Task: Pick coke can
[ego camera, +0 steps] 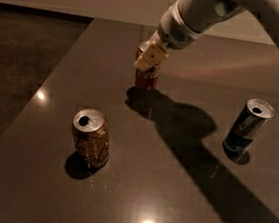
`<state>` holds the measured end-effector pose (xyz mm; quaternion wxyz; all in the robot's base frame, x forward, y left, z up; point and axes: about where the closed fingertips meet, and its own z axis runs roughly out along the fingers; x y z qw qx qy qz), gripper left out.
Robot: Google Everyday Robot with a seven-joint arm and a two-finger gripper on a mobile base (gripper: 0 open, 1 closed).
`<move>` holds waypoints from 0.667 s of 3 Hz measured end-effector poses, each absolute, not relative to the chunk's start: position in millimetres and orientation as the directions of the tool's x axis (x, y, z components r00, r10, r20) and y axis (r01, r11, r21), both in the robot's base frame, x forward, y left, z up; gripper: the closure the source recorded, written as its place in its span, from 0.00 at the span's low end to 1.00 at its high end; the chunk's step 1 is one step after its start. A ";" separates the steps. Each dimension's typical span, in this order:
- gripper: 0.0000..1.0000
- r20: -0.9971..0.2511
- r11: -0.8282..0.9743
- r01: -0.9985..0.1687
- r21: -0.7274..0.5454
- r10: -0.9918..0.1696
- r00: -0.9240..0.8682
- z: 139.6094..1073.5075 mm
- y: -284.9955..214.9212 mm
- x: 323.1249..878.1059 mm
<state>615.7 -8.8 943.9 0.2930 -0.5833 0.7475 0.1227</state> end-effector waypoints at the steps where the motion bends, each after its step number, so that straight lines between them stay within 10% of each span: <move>1: 1.00 -0.607 0.228 -0.956 -0.186 -0.792 -0.071 977.9 -8.4 579.2; 2: 1.00 -0.612 0.158 -0.965 -0.211 -0.791 0.005 1002.6 -5.0 545.7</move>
Offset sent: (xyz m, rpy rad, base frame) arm -0.0933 0.0010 0.0783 0.0377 -0.0842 0.1882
